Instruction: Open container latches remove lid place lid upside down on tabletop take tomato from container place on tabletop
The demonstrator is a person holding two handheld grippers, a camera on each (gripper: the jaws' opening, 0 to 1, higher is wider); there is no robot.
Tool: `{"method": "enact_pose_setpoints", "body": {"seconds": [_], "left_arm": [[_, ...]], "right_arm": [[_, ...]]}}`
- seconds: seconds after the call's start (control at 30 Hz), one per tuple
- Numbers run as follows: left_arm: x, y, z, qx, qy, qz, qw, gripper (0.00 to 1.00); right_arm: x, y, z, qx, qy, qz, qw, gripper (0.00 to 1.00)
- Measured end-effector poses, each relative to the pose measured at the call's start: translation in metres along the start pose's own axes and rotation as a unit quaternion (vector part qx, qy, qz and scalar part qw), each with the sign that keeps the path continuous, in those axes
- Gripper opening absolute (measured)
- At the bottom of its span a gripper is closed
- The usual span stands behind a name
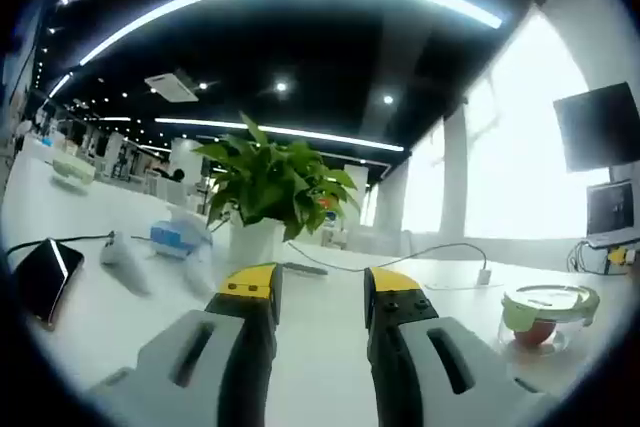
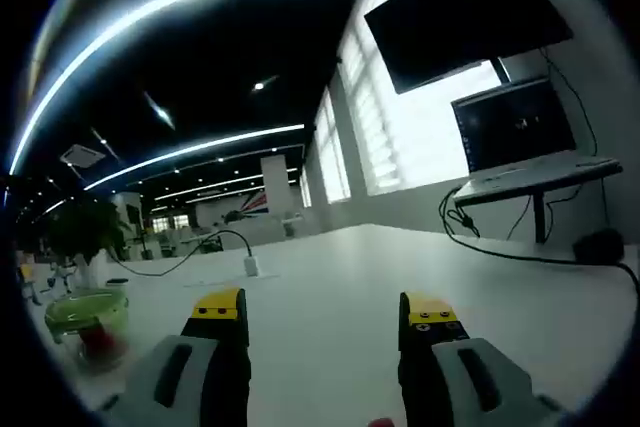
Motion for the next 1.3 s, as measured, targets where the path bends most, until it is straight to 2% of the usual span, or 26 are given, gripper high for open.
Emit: {"method": "enact_pose_setpoints", "body": {"seconds": [1.3], "left_arm": [[-0.0079,0.0049,-0.0024,0.001,-0.011,-0.017,0.9998,0.33]], "right_arm": [[0.0061,-0.0002,-0.0072,0.0,0.023,0.012,0.9997,0.52]]}}
Point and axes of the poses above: the point that each gripper's makers call its tool centre point, and the gripper's own axes: z roughly forward along the fingers, x roughly to its right, y roughly out of its underside, the point moved 3 cm from there along -z, roughly backward along the fingers, and after that the axes turned 6 degrees about -x, right-handed, at the moved point
